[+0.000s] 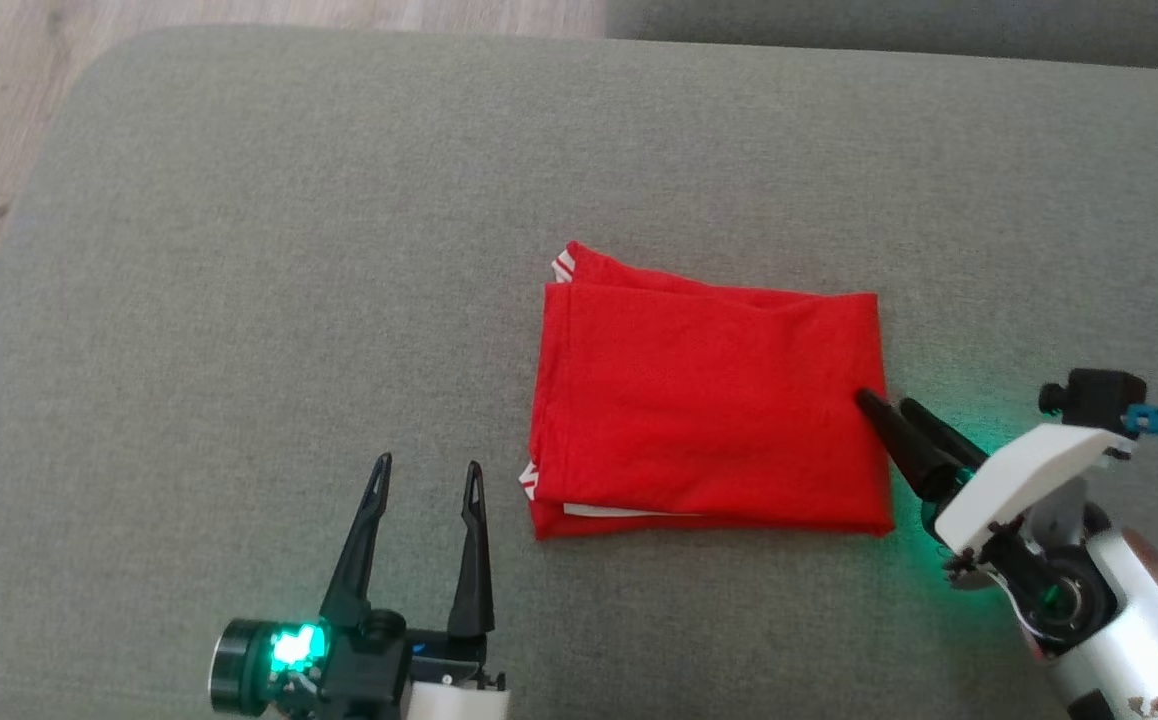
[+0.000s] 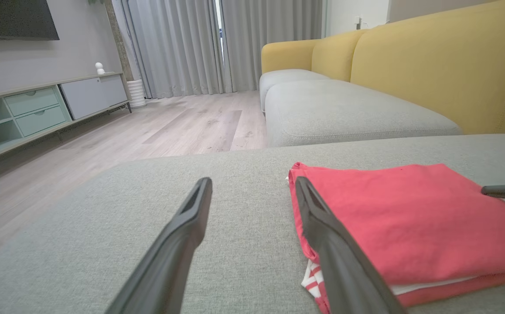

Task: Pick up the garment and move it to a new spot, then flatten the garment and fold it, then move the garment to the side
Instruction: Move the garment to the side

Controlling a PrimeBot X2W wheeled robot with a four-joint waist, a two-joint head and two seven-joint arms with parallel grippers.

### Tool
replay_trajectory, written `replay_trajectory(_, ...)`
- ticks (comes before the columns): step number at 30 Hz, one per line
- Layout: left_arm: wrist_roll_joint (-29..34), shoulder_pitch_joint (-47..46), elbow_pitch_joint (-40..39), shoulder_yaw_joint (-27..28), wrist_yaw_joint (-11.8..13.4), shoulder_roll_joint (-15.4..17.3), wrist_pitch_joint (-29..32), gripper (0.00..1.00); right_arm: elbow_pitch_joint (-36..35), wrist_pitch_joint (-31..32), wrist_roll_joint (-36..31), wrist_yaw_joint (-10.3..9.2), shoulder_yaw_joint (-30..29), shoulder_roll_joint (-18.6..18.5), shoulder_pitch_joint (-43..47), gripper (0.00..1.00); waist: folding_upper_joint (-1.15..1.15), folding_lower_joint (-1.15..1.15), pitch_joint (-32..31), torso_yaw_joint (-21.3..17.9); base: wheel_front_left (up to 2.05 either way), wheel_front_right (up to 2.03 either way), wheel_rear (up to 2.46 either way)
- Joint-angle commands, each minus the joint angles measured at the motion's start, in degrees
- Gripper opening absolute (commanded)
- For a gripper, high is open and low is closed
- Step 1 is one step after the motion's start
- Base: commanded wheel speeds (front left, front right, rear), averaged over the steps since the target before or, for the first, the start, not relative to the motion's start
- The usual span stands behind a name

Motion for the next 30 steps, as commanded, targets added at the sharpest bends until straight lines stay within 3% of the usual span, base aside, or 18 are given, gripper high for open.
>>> replay_trajectory(1,0.24,-1.81,-1.51,1.08,0.67,-0.48,-0.54,1.00,-2.55,1.05,2.68,-0.04,1.65,-1.13,-1.66,0.45,0.00,-0.01,0.44,0.46,0.00,0.00,0.00)
replay_trajectory(2,0.15,-1.83,-1.51,0.97,0.82,-0.49,-0.54,1.00,-3.07,1.27,3.95,-0.04,1.82,-1.23,-1.59,0.15,0.00,-0.01,0.51,0.52,0.00,0.00,0.00)
replay_trajectory(3,0.04,-1.84,-1.52,0.87,1.00,-0.49,-0.54,1.00,-3.57,1.41,4.94,-0.04,2.06,-1.45,-1.53,0.00,0.00,-0.01,0.58,0.51,0.00,0.00,0.00)
replay_trajectory(8,-0.37,-1.93,-1.54,0.52,1.64,-0.49,-0.54,1.00,-5.39,-0.39,6.32,-0.04,2.70,-3.21,-1.90,0.00,0.00,-0.01,0.87,-0.12,0.00,0.00,0.00)
replay_trajectory(13,-0.48,-2.71,-1.96,0.64,2.20,-0.49,-0.54,1.00,-7.22,-2.47,5.79,-0.04,2.56,-7.92,-3.71,0.00,0.00,-0.01,2.20,-2.34,0.00,0.00,0.00)
replay_trajectory(14,-0.44,-3.10,-2.08,0.73,2.21,-0.49,-0.54,1.00,-8.17,-2.39,4.94,-0.04,2.25,-11.13,-4.94,0.00,0.00,-0.01,3.02,-3.63,0.00,0.00,0.00)
replay_trajectory(19,-3.01,-4.47,-3.21,0.90,2.45,-0.50,-0.54,1.00,-9.79,-1.99,2.66,-0.04,-0.73,-20.19,-8.02,0.00,0.00,-0.01,5.46,-6.56,0.00,0.00,0.00)
replay_trajectory(30,-5.85,-9.33,-6.04,0.82,2.89,-0.50,-0.54,1.00,-11.68,2.07,0.48,-0.04,-11.54,-37.32,-8.78,0.00,0.00,-0.01,10.71,-9.62,0.00,0.00,0.00)
